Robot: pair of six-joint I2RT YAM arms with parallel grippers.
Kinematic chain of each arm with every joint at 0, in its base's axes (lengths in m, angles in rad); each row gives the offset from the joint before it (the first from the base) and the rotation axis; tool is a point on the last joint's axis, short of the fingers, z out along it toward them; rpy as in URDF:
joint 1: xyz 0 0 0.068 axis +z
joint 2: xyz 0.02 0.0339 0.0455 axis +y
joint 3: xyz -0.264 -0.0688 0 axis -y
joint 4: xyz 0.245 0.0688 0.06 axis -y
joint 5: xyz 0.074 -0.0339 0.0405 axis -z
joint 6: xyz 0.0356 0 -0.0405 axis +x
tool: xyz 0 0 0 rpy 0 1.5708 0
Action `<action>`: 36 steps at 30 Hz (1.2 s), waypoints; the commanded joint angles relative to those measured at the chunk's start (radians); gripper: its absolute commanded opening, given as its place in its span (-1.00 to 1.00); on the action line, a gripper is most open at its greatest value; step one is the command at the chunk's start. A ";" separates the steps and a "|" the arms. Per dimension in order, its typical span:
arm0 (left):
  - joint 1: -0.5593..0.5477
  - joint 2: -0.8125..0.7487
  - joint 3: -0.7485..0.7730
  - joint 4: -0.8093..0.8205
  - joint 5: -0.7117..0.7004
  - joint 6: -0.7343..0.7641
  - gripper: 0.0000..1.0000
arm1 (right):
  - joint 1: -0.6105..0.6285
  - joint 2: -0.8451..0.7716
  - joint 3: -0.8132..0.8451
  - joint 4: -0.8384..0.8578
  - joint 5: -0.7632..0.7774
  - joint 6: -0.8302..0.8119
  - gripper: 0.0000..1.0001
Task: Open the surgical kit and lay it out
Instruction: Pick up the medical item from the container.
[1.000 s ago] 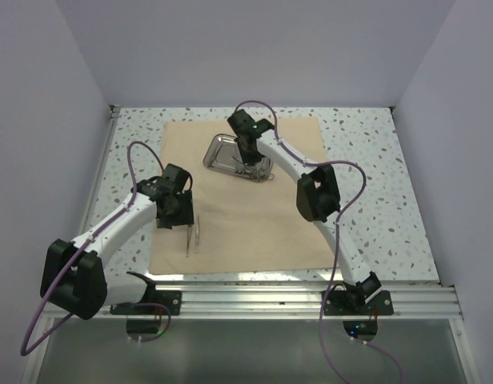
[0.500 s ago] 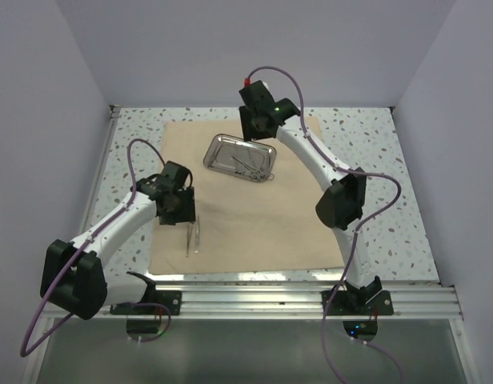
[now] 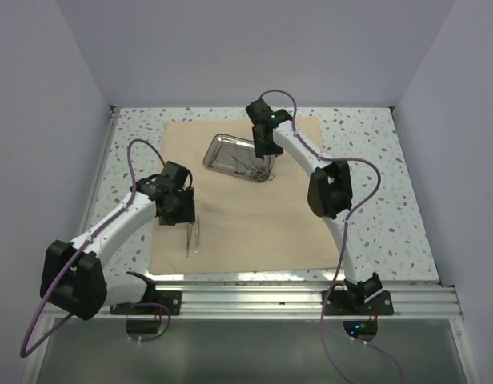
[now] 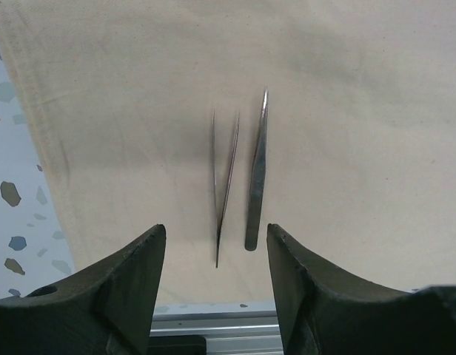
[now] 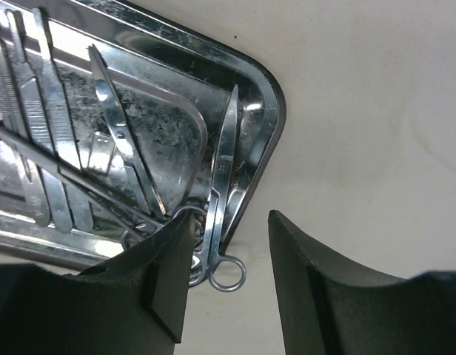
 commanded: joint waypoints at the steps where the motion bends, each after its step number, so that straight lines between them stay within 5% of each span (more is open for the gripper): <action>1: -0.003 -0.036 0.011 -0.015 -0.008 0.019 0.21 | -0.010 0.025 0.065 -0.005 -0.031 0.019 -0.04; 21: -0.003 -0.036 0.013 -0.046 -0.066 0.032 0.22 | -0.023 0.173 0.058 0.003 -0.141 0.046 -0.18; 29: 0.000 -0.011 0.029 -0.044 -0.071 0.044 0.22 | -0.026 0.222 0.033 -0.031 -0.188 0.082 -0.97; 36: 0.000 0.001 0.039 -0.036 -0.066 0.048 0.22 | -0.029 0.202 0.016 -0.020 -0.212 0.080 -1.00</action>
